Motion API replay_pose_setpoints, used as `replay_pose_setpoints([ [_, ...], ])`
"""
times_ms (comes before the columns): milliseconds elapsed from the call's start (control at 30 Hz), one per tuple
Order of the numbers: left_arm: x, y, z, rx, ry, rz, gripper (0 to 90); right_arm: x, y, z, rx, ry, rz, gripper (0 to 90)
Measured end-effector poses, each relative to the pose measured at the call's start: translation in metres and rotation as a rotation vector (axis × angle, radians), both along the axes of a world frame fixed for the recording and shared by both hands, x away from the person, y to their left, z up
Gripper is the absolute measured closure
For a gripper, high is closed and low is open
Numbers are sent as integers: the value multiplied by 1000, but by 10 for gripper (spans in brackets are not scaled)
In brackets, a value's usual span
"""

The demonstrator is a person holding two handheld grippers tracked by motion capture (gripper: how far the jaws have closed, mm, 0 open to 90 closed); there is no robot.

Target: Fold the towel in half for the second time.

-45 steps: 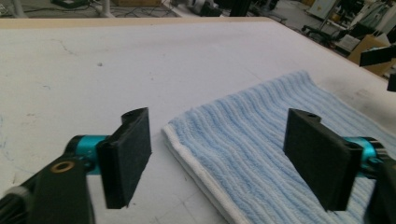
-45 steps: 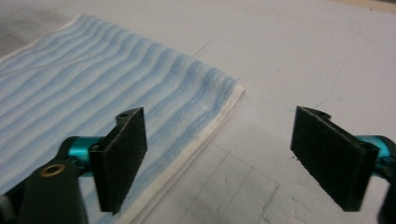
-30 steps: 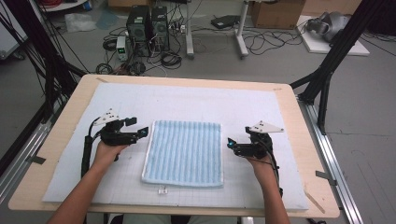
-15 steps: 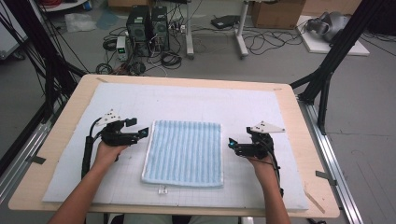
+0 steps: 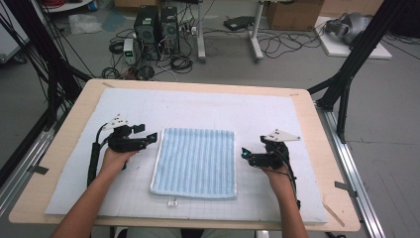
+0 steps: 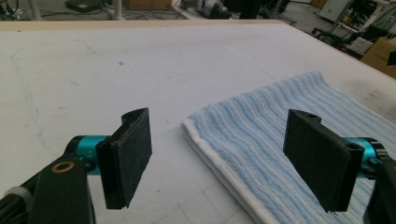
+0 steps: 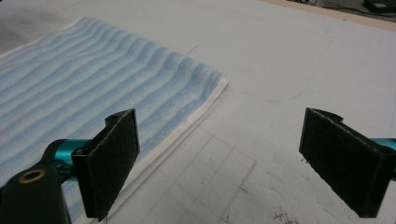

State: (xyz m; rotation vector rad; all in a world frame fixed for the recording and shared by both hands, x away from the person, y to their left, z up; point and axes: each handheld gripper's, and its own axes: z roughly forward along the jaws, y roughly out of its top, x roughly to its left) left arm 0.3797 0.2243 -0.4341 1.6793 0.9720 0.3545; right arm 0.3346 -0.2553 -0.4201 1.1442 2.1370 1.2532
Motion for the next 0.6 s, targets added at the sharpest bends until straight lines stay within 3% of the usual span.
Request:
replay_pose_setpoints([
  [200, 13, -5, 1, 20, 18, 12, 242, 0, -2, -1, 9, 2, -1, 113],
  [333, 27, -14, 1, 71, 39, 0, 273, 0, -3, -2, 13, 9, -3, 113],
  [500, 39, -28, -4, 103, 59, -21, 278, 0, -1, -2, 5, 11, 5, 113],
  [600, 44, -35, -8, 158, 83, -46, 368, 0, -1, -3, 6, 18, 6, 113],
])
